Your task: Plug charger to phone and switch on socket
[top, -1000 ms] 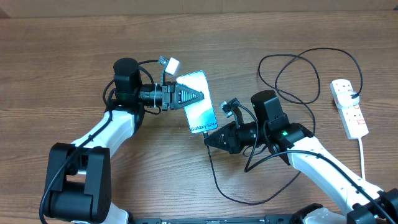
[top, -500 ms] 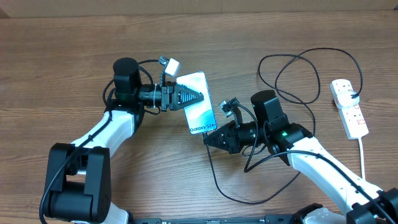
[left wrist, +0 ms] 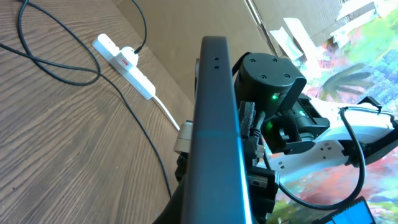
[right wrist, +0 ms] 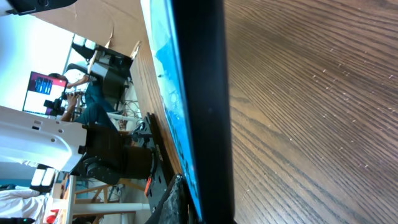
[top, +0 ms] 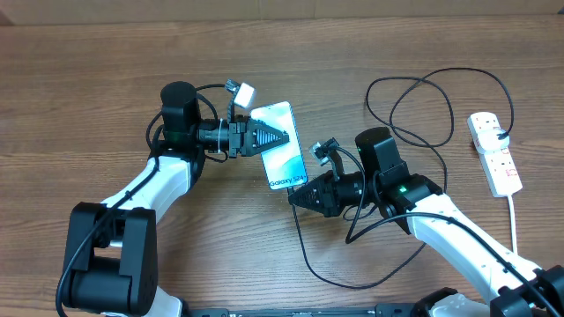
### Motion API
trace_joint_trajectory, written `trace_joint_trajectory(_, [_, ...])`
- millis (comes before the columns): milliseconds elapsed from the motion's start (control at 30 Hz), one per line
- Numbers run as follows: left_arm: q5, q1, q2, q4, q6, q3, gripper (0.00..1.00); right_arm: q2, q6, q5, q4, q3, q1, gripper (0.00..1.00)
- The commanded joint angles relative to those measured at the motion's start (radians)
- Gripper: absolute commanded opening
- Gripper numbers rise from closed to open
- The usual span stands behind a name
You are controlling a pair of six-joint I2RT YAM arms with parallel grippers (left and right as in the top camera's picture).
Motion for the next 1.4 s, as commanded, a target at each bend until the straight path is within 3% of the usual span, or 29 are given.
trace_joint_trajectory(0, [0.092, -0.040, -0.006, -0.003, 0.008, 0.000, 0.04, 0.001, 0.007, 0.055, 0.031, 0.065, -0.005, 0.04])
trace_joint_trajectory(1367, [0.092, -0.103, -0.006, -0.029, -0.035, -0.050, 0.04, 0.001, 0.006, 0.074, 0.032, 0.138, -0.005, 0.04])
